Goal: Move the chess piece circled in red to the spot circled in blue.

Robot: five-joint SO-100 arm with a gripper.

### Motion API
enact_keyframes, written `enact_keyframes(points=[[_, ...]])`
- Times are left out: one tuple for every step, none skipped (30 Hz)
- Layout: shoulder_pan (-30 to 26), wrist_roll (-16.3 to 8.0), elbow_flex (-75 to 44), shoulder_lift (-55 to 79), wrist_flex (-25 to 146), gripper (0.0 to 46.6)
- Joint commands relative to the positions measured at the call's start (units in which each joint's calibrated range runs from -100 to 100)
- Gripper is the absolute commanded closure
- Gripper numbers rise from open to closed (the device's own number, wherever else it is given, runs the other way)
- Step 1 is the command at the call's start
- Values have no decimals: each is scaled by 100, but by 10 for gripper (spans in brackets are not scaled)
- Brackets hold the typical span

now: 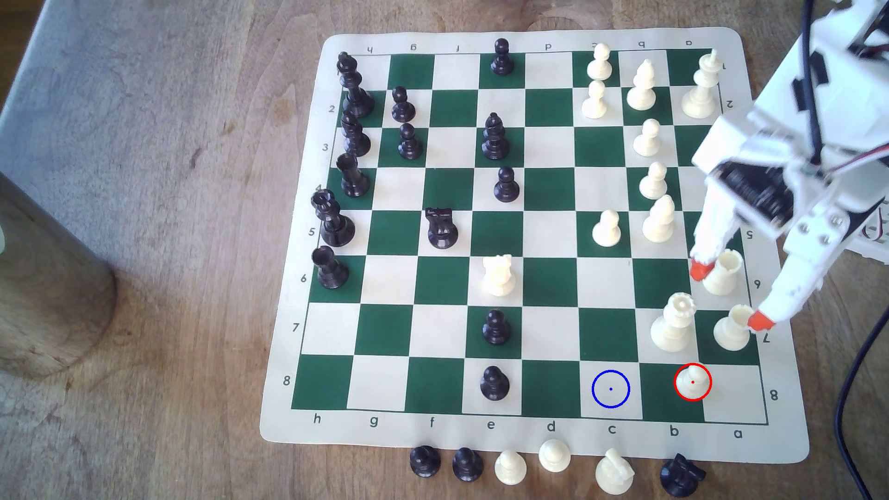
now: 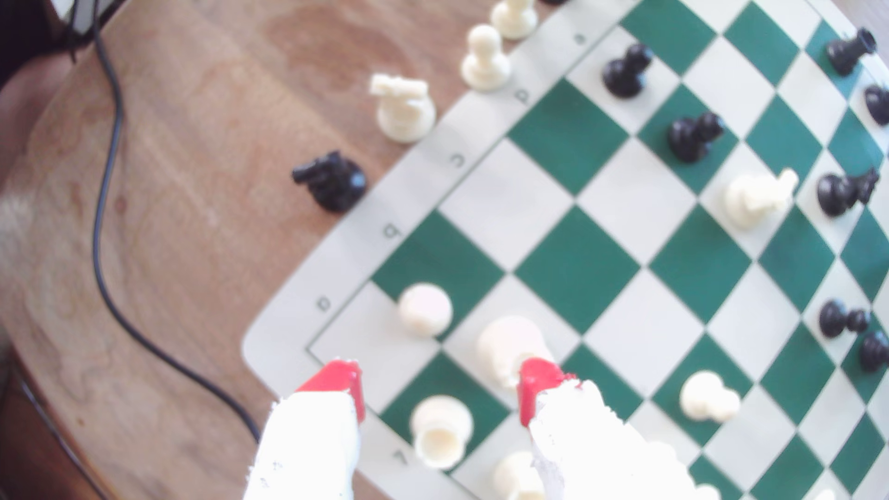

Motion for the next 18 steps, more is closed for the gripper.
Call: enact_keyframes(points=[[-47, -83, -46, 323, -99, 292], [-31, -93, -10, 383, -132, 292], [-24, -103, -1, 459, -140, 295], [-16, -103, -1, 536, -140, 298], [-24, -107, -1, 680, -116, 303], [-47, -122, -1, 748, -116, 304], [-71, -142, -1, 807, -107, 305], [-110, -166, 17, 850, -116, 305], [-211, -234, 81, 875, -181, 305], [-258, -264, 90, 884, -189, 305], [-305, -283, 99, 901, -189, 305], [-344, -303, 99, 918, -197, 305], [-368, -313, 99, 952, -206, 305], [-391, -322, 90, 1070, -214, 309], [-399, -322, 81, 1138, -222, 311], [-423, -322, 81, 1223, -222, 312], [-446, -332, 81, 1300, -238, 316], [-485, -352, 81, 1495, -263, 326]])
